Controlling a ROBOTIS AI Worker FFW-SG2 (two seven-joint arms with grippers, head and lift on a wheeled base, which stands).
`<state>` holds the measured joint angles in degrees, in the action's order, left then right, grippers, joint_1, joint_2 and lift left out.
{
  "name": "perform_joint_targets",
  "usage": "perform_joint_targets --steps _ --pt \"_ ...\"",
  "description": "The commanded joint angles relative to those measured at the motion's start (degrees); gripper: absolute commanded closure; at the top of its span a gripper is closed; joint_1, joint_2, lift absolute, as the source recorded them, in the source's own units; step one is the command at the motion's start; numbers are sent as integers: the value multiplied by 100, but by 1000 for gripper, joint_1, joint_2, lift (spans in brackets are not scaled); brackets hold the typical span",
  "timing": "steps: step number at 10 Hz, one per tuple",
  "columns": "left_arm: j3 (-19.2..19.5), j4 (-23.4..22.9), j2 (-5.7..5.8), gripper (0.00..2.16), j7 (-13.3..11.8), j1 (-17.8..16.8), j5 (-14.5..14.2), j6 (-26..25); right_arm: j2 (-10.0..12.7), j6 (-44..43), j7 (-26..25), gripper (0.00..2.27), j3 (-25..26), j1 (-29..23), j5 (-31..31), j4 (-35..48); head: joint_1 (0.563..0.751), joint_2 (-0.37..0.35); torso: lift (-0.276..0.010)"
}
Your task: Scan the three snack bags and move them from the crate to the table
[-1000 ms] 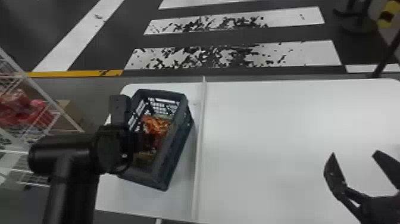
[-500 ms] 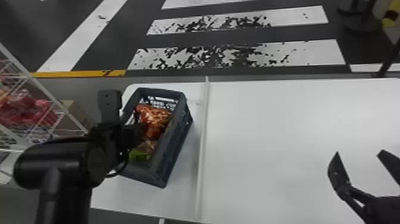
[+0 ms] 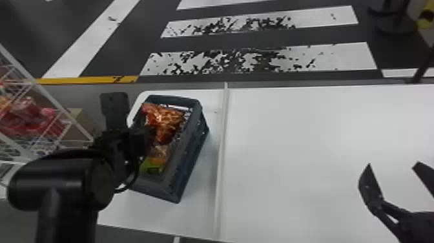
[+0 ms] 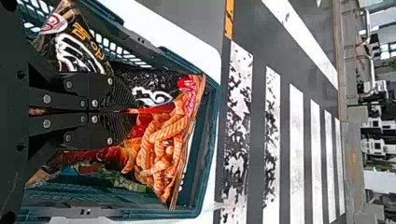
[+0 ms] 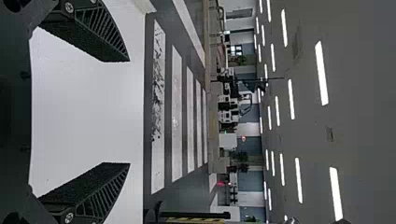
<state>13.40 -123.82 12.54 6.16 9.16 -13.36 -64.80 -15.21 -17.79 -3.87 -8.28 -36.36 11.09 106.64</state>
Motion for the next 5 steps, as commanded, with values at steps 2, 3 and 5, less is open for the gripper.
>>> perform_joint_targets --steps 2,3,5 --pt "23 -371 -41 1727 78 138 9 33 0 -18 0 90 2 32 16 -29 695 230 -62" --pt "23 -538 -41 1727 139 191 18 51 0 -18 0 90 11 41 24 -47 695 229 -62" --pt "23 -1012 -76 1727 385 385 35 121 0 -36 0 90 29 50 42 -64 695 228 -62"
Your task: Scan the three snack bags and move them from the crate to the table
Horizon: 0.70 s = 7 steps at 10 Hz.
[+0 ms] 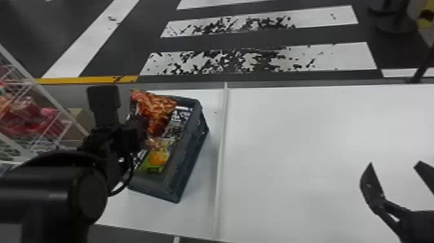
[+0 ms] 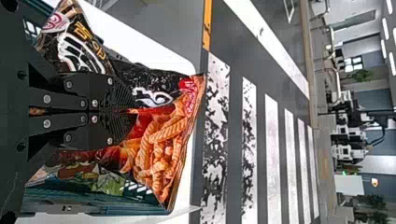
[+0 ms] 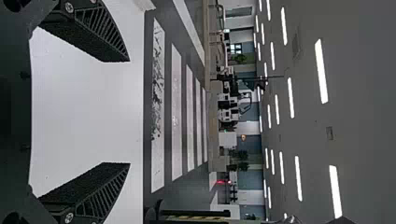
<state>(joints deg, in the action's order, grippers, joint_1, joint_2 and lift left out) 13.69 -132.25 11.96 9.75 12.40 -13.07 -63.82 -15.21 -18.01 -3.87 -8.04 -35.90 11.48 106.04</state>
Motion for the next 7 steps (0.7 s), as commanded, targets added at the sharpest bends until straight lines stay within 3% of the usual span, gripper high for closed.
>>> perform_joint_targets --steps 1,3,4,5,7 --pt "-41 -530 -80 1727 36 210 -29 22 0 -13 0 90 13 4 4 4 695 228 -62" --pt "-305 -1119 -133 1727 -324 483 -248 22 44 -84 0 90 66 4 21 57 695 191 -62" --pt "-621 -1207 -133 1727 -465 597 -231 22 70 -66 0 90 162 -5 83 180 695 146 -62" --pt "-964 -1251 -133 1727 -641 782 -108 93 97 22 0 90 215 4 127 233 695 117 -62" --pt "-1940 -934 -71 1727 -1098 949 349 690 105 215 9 90 364 30 224 409 695 -6 -62"
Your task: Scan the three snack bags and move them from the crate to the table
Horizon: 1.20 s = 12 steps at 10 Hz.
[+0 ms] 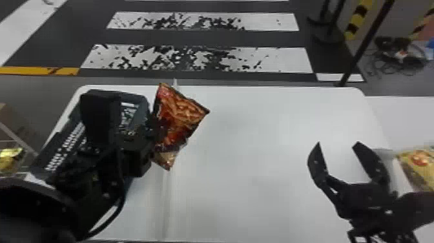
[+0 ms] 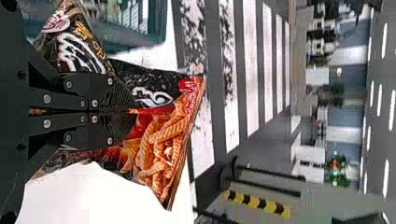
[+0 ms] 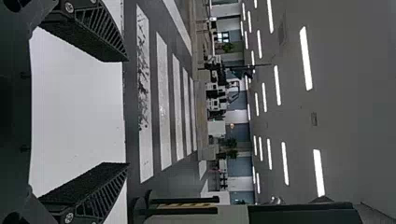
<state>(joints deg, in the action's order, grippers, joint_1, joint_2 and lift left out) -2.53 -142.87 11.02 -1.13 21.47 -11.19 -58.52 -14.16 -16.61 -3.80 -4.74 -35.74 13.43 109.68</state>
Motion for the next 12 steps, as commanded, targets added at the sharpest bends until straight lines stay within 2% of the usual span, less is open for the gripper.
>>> perform_joint_targets --steps 1,2,3,6,7,8,9,10,11,12 --pt "-872 453 41 1727 -89 85 522 670 1 145 2 90 61 24 37 115 695 -73 -62" --pt "-1399 857 103 1727 -159 85 776 1303 10 145 2 90 88 24 54 150 695 -131 -62" --pt "-1830 1297 103 1727 -221 59 1005 1830 1 216 2 90 97 24 63 220 695 -161 -62" --pt "-2718 2396 85 1723 -212 -126 1321 2516 -7 497 11 90 167 15 116 537 695 -306 -62" --pt "-2920 2835 76 1723 -265 -196 1330 3061 -7 497 20 90 167 24 116 563 695 -325 -62" --pt "-3008 3248 50 1700 -581 -275 1295 3694 -7 497 28 90 140 41 124 572 695 -350 -62" --pt "-3175 3644 -3 1693 -678 -425 1277 4010 -7 497 37 90 114 59 124 563 695 -350 -62" --pt "-3307 3995 -108 1693 -722 -574 1251 4186 -7 532 55 90 105 76 133 546 695 -350 -62" --pt "-3315 4312 -284 1693 -845 -671 1207 4362 -7 532 64 90 105 76 142 537 695 -350 -62" --pt "-3438 4645 -381 1690 -836 -838 1189 4502 -16 550 64 90 105 85 151 528 695 -350 -62"
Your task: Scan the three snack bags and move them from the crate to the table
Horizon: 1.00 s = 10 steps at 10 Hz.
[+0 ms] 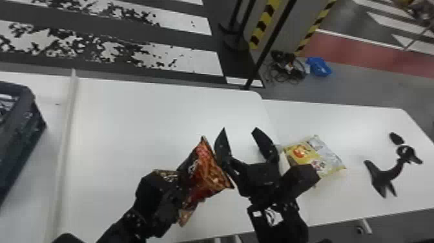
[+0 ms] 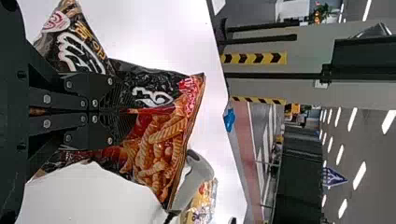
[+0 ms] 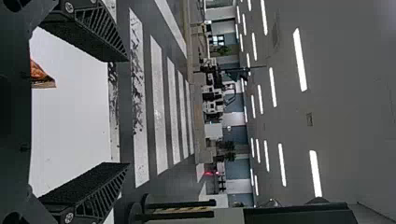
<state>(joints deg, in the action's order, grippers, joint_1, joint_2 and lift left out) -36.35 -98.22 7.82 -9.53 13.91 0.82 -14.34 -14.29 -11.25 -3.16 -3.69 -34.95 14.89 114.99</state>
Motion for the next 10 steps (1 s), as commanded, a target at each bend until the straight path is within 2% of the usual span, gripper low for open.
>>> perform_joint_targets --steps 1,2,4,5,7,8,9,10 --pt "-100 479 -220 1025 -84 -240 -56 67 -12 -3 8 90 -1 6 6 -21 695 -350 -62" --pt "-109 708 -360 -2 -154 -380 -47 49 -12 -3 8 90 -1 6 32 -47 695 -350 -62" --pt "-118 866 -430 22 -75 -503 59 67 -30 -21 8 90 17 -12 32 -47 695 -350 -62" --pt "-109 769 -395 29 30 -503 85 67 -39 -21 8 90 26 -29 41 -47 695 -350 -62" --pt "102 216 -202 29 276 -231 94 102 -48 -38 17 90 52 -56 67 -38 695 -350 -62" --pt "427 -127 -70 29 294 15 94 295 -48 -38 17 90 61 -73 67 -38 695 -350 -62" --pt "823 -479 -35 29 294 296 76 366 -48 -38 17 90 78 -82 67 -47 695 -350 -62" --pt "1227 -760 -35 29 434 525 23 418 -48 -38 17 90 78 -117 67 -47 695 -350 -62"
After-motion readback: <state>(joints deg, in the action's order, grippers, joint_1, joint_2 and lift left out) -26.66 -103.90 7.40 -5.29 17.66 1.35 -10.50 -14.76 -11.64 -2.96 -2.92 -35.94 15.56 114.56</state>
